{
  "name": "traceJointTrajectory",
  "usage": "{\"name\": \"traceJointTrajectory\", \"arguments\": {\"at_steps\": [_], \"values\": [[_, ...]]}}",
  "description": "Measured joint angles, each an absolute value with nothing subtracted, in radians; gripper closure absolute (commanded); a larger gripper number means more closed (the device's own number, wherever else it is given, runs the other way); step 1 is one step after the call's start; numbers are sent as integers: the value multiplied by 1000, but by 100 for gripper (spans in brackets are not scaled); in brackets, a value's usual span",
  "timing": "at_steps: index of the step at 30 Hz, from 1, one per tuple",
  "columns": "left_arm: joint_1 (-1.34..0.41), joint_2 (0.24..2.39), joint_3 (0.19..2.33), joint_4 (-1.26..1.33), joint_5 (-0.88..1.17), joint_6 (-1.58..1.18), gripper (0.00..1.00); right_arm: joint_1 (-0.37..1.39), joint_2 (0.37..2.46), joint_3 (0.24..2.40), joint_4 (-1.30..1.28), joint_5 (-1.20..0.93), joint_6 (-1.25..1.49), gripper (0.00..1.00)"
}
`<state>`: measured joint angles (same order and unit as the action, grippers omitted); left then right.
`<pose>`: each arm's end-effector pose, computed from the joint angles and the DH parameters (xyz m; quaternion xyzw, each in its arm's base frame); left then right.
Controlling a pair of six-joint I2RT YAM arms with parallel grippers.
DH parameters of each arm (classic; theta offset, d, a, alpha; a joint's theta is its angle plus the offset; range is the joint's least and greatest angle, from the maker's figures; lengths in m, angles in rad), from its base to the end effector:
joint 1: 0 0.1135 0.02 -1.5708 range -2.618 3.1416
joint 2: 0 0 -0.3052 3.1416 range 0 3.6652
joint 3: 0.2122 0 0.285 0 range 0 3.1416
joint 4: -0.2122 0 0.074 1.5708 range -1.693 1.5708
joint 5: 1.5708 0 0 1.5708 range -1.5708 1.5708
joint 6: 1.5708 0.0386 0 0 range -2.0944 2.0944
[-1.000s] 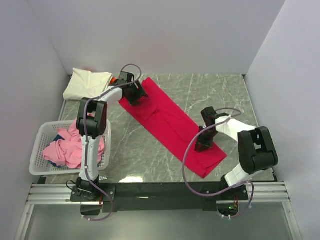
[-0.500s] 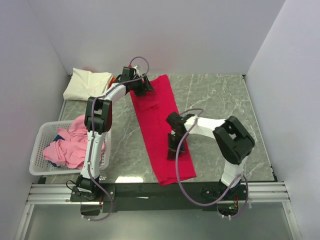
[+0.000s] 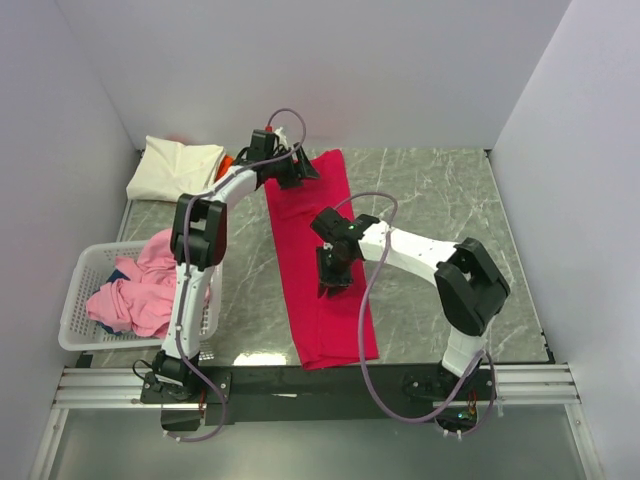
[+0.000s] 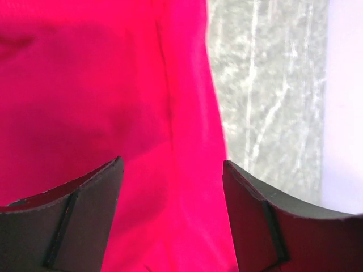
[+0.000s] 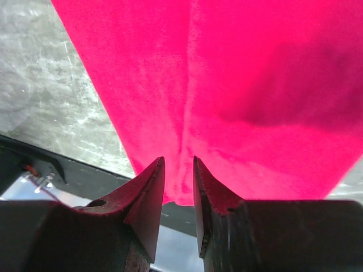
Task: Fold and stack the t-shirts
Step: Fold the tshirt
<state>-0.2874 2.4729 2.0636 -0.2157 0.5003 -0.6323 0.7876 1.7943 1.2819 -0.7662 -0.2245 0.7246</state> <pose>0.5955 -0.1953 0.1838 -0.0369 0.8691 -0.3933 0.2976 0.2705 0.2839 0.2199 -0.0473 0.9821 0.1799 0.0292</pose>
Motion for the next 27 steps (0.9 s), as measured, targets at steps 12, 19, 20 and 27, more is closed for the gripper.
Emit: {"name": "traceJointTrajectory", "arguments": {"at_steps": [12, 19, 20, 27], "values": [[-284, 2336, 1932, -336, 434, -674, 24, 788, 1805, 1186, -754, -166, 681, 66], [-272, 2434, 2004, -385, 409, -675, 24, 788, 1924, 1274, -735, -219, 664, 66], [-271, 2452, 2037, -382, 402, -673, 24, 788, 1940, 1296, -736, -233, 663, 66], [-270, 2554, 2182, -338, 421, -662, 23, 793, 2008, 1390, -696, -282, 672, 66]]}}
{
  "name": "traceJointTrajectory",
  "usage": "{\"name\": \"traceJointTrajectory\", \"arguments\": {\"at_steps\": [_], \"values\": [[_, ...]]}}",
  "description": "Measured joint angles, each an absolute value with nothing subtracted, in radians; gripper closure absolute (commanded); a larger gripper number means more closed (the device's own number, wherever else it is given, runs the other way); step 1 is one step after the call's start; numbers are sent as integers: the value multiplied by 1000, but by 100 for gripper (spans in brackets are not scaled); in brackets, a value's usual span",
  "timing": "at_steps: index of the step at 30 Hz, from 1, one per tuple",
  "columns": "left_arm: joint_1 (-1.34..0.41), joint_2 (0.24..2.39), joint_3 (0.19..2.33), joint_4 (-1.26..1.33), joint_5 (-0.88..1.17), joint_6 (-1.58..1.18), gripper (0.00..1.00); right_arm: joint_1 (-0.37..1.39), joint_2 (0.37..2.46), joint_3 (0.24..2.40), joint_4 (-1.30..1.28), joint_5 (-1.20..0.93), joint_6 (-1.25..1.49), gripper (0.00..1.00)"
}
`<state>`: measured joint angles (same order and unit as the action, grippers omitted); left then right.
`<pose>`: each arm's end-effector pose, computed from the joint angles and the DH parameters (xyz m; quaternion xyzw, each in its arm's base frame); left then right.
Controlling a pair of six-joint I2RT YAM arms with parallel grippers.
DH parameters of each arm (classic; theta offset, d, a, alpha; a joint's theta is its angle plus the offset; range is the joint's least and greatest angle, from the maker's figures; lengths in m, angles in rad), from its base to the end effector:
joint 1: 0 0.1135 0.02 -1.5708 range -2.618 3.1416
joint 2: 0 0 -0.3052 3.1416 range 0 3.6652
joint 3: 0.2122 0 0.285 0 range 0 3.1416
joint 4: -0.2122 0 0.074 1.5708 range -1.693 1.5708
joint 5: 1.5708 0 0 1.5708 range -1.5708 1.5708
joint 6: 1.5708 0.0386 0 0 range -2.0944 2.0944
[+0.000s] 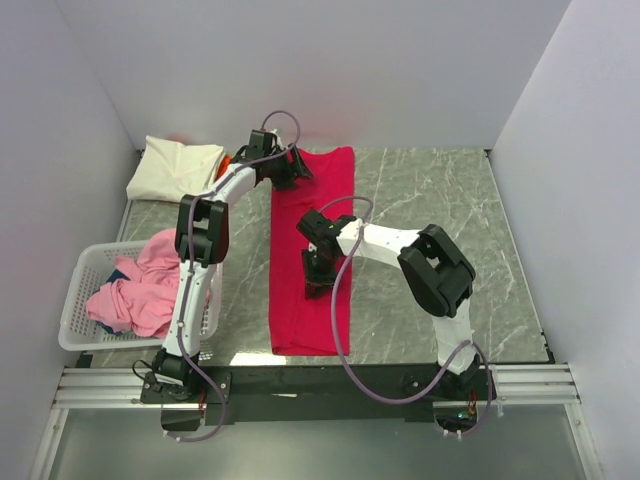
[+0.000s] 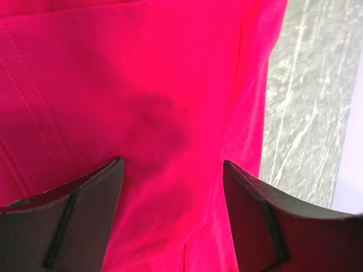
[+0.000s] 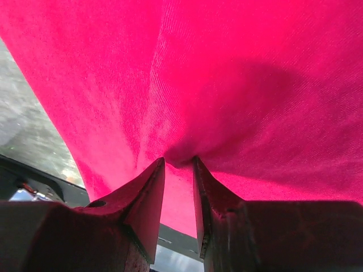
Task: Fold and stack the t-shirts
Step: Fold the tshirt
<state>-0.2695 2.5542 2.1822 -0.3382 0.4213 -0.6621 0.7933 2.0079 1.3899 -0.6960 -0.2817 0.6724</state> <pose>0.6110 -0.1851 0.1661 -0.0878 0.8887 -0.3530 0.2791 0.3005 0.3206 0.1701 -0.0773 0.9791 0.1883 0.0011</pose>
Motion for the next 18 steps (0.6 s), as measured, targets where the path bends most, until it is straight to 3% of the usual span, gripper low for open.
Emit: {"name": "traceJointTrajectory", "arguments": {"at_steps": [11, 18], "values": [[-274, 2489, 2096, -238, 485, -648, 23, 807, 1900, 1317, -665, -277, 692, 63], [-295, 2156, 1938, -310, 460, -602, 23, 858, 1706, 1209, -688, -231, 718, 59]]}}
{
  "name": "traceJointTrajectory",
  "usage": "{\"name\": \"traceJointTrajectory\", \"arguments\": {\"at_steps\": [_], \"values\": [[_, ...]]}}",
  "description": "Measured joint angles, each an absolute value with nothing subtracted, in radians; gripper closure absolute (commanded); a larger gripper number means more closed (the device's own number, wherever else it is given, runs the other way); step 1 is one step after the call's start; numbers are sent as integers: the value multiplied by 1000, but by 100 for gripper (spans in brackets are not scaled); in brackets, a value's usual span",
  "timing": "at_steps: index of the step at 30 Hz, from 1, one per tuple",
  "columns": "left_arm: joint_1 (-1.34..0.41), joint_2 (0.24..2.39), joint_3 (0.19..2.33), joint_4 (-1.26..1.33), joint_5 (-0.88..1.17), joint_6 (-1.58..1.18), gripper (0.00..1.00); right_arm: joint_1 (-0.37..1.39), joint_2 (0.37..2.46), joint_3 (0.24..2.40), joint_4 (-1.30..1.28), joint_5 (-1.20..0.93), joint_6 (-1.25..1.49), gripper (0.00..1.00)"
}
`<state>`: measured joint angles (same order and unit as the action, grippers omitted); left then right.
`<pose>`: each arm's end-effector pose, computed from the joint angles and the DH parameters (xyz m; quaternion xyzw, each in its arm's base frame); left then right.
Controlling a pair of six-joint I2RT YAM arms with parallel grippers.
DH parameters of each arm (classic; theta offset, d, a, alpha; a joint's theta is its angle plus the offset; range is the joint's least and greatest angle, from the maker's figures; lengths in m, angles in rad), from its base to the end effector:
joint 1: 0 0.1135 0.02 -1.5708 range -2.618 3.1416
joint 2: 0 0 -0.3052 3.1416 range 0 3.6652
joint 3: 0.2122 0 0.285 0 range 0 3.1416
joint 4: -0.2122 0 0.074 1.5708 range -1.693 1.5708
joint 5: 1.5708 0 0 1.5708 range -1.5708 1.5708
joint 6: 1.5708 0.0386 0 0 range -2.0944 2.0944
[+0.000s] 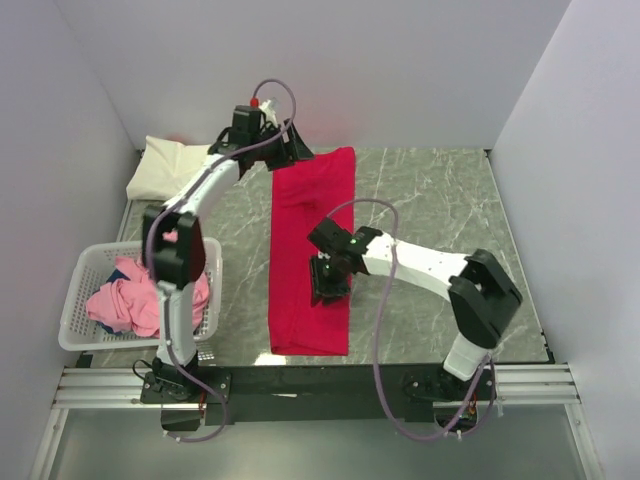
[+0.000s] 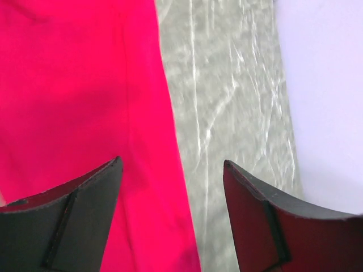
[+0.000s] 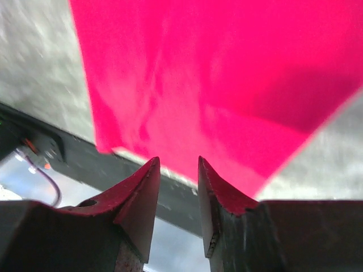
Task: Fold and stack the t-shirts
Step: Fold the tshirt
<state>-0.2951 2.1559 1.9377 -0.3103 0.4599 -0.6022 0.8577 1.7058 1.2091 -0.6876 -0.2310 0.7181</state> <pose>0.5378 -0.1814 0.3115 -0.0170 0.8518 -0.3884 0.3511 0.2397 0.2907 0.2326 -0.0901 0.9709 0.2150 0.0544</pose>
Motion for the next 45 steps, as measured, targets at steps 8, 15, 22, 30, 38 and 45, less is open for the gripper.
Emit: {"name": "traceJointTrajectory", "arguments": {"at_steps": [8, 15, 22, 30, 38, 45], "values": [[-379, 1597, 1337, -443, 297, -530, 23, 960, 1546, 999, -731, -168, 826, 58], [-437, 1390, 914, -614, 241, -514, 23, 1019, 1537, 925, -733, -118, 916, 57], [-501, 1298, 844, -682, 247, -522, 23, 1019, 1536, 868, -716, -102, 952, 57], [-509, 1303, 767, -706, 289, -542, 26, 1031, 1533, 829, -665, -121, 965, 57], [-565, 1342, 744, -721, 341, -544, 31, 1060, 1535, 828, -638, -133, 973, 58], [-621, 1347, 685, -731, 348, -574, 40, 1063, 1536, 800, -621, -146, 987, 60]]}}
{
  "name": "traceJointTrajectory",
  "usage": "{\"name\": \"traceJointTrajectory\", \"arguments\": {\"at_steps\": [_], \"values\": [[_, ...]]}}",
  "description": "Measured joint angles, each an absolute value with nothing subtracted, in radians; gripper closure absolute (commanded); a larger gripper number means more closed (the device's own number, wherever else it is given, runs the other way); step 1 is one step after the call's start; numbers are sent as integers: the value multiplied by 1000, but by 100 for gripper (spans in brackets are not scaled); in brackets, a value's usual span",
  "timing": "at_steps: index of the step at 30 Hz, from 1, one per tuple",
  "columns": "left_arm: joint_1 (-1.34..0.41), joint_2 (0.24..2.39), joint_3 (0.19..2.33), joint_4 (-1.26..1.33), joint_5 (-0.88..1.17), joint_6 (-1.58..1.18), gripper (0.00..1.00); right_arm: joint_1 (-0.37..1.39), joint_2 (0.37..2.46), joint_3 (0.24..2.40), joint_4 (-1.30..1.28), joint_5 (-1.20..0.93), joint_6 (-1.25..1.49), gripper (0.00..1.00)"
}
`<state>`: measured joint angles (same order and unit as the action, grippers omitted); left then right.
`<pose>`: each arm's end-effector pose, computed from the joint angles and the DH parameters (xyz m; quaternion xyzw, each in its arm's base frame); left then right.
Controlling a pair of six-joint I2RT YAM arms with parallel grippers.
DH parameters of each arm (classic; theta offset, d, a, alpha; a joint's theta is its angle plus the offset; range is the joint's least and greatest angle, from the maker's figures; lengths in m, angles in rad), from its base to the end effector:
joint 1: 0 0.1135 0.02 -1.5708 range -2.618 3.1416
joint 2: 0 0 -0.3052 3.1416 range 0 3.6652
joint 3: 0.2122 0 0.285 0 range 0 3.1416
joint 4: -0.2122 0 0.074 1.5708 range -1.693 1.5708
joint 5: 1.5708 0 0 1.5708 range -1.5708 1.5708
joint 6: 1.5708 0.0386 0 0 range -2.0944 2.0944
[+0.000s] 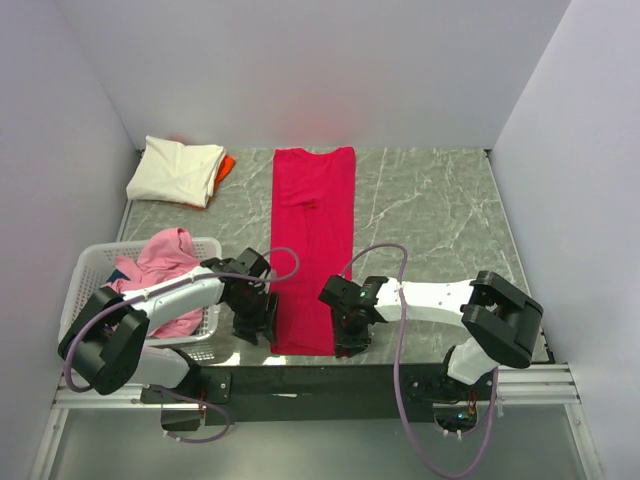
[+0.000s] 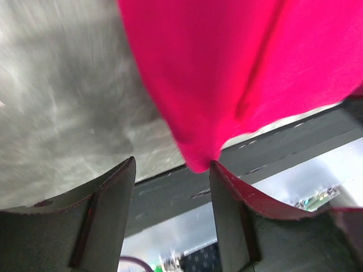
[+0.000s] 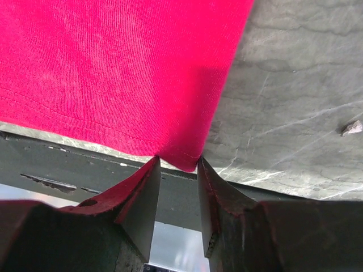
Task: Fold and stack the t-shirts
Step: Fold the tshirt
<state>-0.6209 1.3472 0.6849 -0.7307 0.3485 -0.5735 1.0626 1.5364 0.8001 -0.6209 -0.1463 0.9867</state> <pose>0.1781 -0.1436 0.1786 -0.0386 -0.9803 0.1920 0.0248 0.1313 0.2474 0.1663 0.0454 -0.9906 -0.1286 0.0069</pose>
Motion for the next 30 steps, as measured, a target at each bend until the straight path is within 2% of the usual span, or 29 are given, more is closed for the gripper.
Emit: {"name": "traceJointTrajectory", "arguments": {"at_steps": [12, 23, 30], "values": [[-672, 1353, 645, -754, 341, -627, 44, 1063, 1535, 791, -603, -166, 998, 62], [-672, 1283, 677, -757, 338, -633, 42, 1063, 1540, 793, -603, -171, 994, 62], [-672, 1356, 708, -752, 315, -632, 45, 1063, 1541, 793, -603, -173, 994, 63]]}}
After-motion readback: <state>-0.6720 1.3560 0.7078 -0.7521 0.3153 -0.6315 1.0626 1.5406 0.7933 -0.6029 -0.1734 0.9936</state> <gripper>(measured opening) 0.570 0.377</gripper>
